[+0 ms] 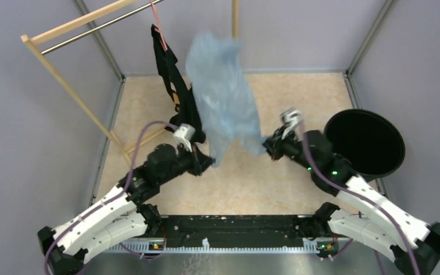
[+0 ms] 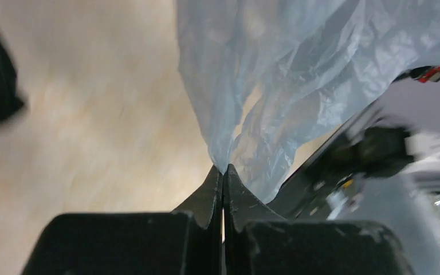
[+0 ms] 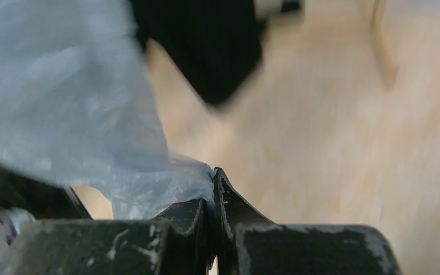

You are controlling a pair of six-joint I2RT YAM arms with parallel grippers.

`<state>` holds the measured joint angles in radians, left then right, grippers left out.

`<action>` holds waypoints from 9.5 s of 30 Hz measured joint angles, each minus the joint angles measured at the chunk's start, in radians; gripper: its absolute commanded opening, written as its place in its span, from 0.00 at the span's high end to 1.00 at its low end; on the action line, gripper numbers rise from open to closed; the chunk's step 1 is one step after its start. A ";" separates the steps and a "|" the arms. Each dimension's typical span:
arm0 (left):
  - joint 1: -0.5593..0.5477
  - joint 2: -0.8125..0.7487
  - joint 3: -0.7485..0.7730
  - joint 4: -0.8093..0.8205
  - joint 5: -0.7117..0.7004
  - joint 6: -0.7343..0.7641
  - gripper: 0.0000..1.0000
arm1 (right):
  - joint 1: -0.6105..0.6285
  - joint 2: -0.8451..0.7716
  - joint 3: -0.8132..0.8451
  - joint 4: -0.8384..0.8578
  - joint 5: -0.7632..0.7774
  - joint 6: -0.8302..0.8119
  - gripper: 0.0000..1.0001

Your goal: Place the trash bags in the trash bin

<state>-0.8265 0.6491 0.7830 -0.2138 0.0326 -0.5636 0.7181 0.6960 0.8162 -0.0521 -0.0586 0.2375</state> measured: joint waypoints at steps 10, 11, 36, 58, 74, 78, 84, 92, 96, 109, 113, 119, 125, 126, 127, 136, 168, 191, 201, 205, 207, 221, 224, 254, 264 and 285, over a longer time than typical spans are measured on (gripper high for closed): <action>0.000 0.380 0.528 -0.341 -0.017 0.097 1.00 | 0.001 0.323 0.368 -0.433 0.045 -0.035 1.00; 0.000 0.436 0.681 -0.336 0.009 0.127 1.00 | 0.001 0.356 0.499 -0.429 0.046 -0.052 1.00; 0.001 0.145 0.193 -0.433 -0.178 0.002 1.00 | 0.001 0.166 0.008 -0.352 0.022 -0.049 1.00; 0.001 -0.133 -0.264 -0.443 -0.190 -0.206 1.00 | 0.001 -0.055 -0.441 -0.268 -0.051 0.086 1.00; 0.000 0.148 0.579 0.052 0.012 0.168 1.00 | 0.001 -0.018 0.518 -0.083 -0.080 -0.177 1.00; 0.001 -0.109 0.053 0.048 -0.163 0.008 1.00 | 0.001 -0.113 0.105 -0.013 -0.026 -0.109 1.00; 0.002 -0.136 -0.379 -0.277 -0.259 -0.272 1.00 | 0.001 0.021 -0.453 -0.185 -0.058 0.076 1.00; 0.002 0.151 0.317 -0.328 -0.252 -0.097 1.00 | 0.001 0.137 0.247 -0.349 0.006 -0.043 1.00; 0.002 0.448 0.997 -0.227 -0.105 0.053 1.00 | 0.001 0.225 0.735 -0.269 -0.014 -0.124 1.00; 0.002 -0.137 0.049 -0.285 -0.283 -0.157 1.00 | 0.001 -0.080 -0.110 -0.125 -0.081 -0.026 1.00; 0.002 -0.171 -0.136 -0.523 -0.289 -0.258 1.00 | 0.001 -0.068 -0.372 -0.257 -0.138 0.087 1.00; 0.002 -0.140 0.178 -0.585 -0.281 -0.149 1.00 | 0.001 -0.019 -0.130 -0.320 -0.211 0.077 1.00; 0.002 0.050 0.702 -0.431 -0.200 0.044 1.00 | 0.001 0.034 0.261 -0.214 -0.260 0.035 1.00; 0.002 0.048 0.709 -0.400 -0.194 0.065 1.00 | 0.001 0.016 0.265 -0.186 -0.254 0.036 1.00; 0.002 0.038 0.697 -0.378 -0.193 0.080 1.00 | 0.001 -0.006 0.259 -0.166 -0.240 0.042 1.00; 0.002 0.119 0.466 -0.529 -0.150 0.158 1.00 | 0.001 0.076 0.026 -0.253 -0.203 0.180 1.00; 0.002 0.243 0.188 -0.026 0.234 -0.025 0.62 | 0.001 0.278 0.000 0.145 -0.417 0.396 1.00; -0.025 0.364 0.171 0.008 0.119 -0.110 0.22 | 0.001 0.306 -0.062 0.294 -0.286 0.677 1.00; -0.027 0.435 0.212 -0.070 -0.042 0.000 1.00 | 0.001 0.308 -0.044 0.198 -0.249 0.649 0.90; -0.027 0.425 0.211 -0.103 -0.097 0.036 1.00 | 0.001 0.307 -0.004 0.125 -0.219 0.599 0.89; -0.027 0.398 0.200 -0.103 -0.111 0.051 0.91 | 0.001 0.307 0.019 0.078 -0.199 0.564 0.95; -0.026 0.277 0.117 0.045 0.204 0.199 0.01 | 0.001 0.293 0.056 0.018 -0.125 0.534 1.00; -0.026 0.357 0.140 0.058 0.222 0.199 0.06 | 0.001 0.315 0.055 0.071 -0.145 0.581 1.00; -0.027 0.414 0.129 0.002 -0.117 0.132 1.00 | 0.001 0.062 0.314 -0.519 0.209 0.124 0.17; -0.027 0.411 0.109 -0.004 -0.119 0.101 1.00 | 0.001 0.091 0.448 -0.858 0.845 0.102 0.21; -0.027 0.286 0.103 -0.134 -0.190 0.098 1.00 | 0.001 0.099 0.234 -0.774 0.773 0.037 0.99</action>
<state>-0.8536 0.9352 0.8864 -0.3481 -0.1577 -0.4652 0.7193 0.7948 1.0500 -0.8261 0.7147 0.2745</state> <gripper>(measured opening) 0.007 0.114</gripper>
